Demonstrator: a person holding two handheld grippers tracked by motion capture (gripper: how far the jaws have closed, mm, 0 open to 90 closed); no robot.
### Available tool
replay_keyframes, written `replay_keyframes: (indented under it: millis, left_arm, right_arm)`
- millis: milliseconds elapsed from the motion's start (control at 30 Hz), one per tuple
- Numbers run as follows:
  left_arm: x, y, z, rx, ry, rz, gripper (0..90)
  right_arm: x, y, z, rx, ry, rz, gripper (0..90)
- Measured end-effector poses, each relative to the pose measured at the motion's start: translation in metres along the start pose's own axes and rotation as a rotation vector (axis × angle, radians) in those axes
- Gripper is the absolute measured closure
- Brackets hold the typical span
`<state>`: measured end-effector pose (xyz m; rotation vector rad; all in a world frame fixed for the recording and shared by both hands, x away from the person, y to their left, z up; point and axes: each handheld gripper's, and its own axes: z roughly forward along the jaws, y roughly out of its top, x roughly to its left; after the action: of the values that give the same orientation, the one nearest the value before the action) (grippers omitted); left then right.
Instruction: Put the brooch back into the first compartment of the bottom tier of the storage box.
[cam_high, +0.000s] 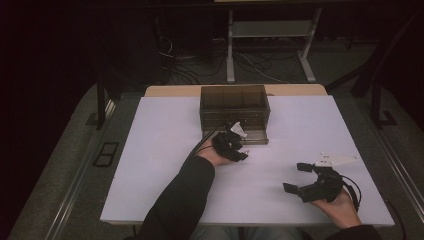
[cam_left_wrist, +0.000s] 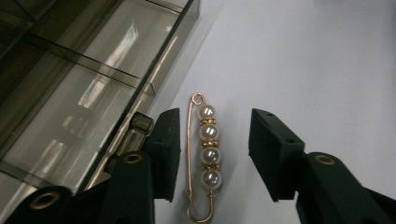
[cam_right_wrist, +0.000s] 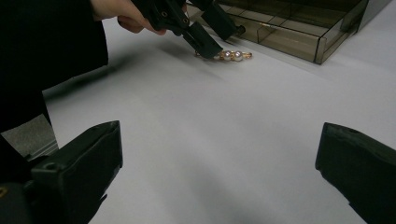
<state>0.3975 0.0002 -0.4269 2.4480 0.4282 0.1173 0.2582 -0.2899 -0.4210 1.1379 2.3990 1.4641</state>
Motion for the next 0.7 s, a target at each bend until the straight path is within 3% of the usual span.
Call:
replay_keyframes:
  millis: [100, 133, 167, 267, 300, 400, 700]
  left_arm:
    - [-0.001, 0.000, 0.003, 0.013, -0.002, 0.011, 60.0]
    - [-0.002, -0.001, 0.004, 0.014, -0.005, -0.010, 61.0]
    - [-0.001, 0.000, 0.005, 0.016, -0.001, 0.012, 62.1]
    - [0.000, -0.001, 0.007, 0.021, 0.006, 0.015, 65.6]
    - [-0.002, -0.001, 0.008, 0.022, 0.005, -0.012, 66.8]
    - [-0.002, -0.001, 0.009, 0.033, 0.041, 0.022, 71.2]
    - [0.000, -0.001, 0.011, 0.031, 0.043, 0.051, 78.0]
  right_arm:
    - [0.000, 0.000, 0.000, 0.002, 0.000, -0.004, 0.2]
    - [0.000, 0.000, 0.000, 0.002, 0.000, -0.005, 0.2]
    - [0.000, 0.000, 0.000, 0.002, -0.001, -0.006, 0.2]
    - [0.000, 0.000, 0.001, 0.002, -0.001, -0.009, 0.2]
    - [0.000, 0.000, 0.001, 0.003, 0.000, -0.009, 0.2]
    - [0.000, 0.000, 0.001, 0.004, -0.001, -0.010, 0.2]
    - [0.000, 0.000, 0.001, 0.008, -0.003, -0.011, 0.2]
